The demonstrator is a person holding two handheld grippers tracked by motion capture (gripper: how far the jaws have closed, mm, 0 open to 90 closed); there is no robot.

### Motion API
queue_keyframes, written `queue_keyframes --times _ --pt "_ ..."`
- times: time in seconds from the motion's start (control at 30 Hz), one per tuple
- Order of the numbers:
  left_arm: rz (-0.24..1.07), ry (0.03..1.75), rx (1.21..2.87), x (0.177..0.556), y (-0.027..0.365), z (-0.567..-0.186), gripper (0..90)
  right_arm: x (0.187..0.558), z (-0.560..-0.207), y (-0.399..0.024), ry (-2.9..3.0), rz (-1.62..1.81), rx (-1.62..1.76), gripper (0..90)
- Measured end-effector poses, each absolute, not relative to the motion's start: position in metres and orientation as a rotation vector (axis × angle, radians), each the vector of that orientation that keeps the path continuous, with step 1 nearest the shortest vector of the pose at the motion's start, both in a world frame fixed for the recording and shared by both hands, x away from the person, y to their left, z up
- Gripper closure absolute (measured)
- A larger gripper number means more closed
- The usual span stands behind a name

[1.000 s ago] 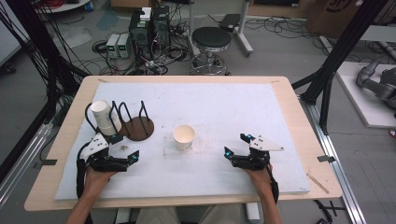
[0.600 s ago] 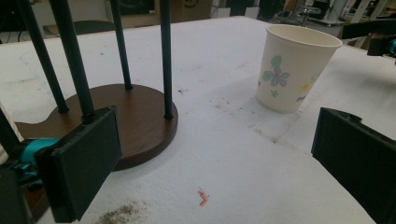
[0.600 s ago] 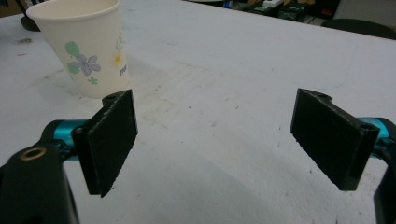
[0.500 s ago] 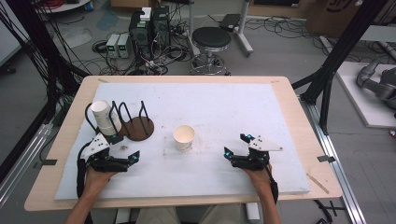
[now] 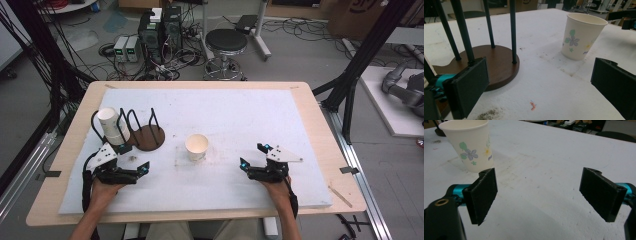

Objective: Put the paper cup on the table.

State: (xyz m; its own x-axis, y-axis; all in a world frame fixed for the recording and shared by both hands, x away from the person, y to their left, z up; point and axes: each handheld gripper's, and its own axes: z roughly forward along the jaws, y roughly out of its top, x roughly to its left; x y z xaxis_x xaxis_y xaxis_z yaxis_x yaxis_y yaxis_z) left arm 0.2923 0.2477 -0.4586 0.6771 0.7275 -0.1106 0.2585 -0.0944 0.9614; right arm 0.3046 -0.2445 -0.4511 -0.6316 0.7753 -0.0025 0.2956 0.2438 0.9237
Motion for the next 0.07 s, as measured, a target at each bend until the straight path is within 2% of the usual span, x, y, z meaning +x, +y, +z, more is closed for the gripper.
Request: queue_keyframes --times 0.07 --pt "0.477 0.808 1.665 0.2921 0.2478 -0.4585 1.8 0.3046 -0.4511 -0.2445 2.056 1.374 0.98 15.1"
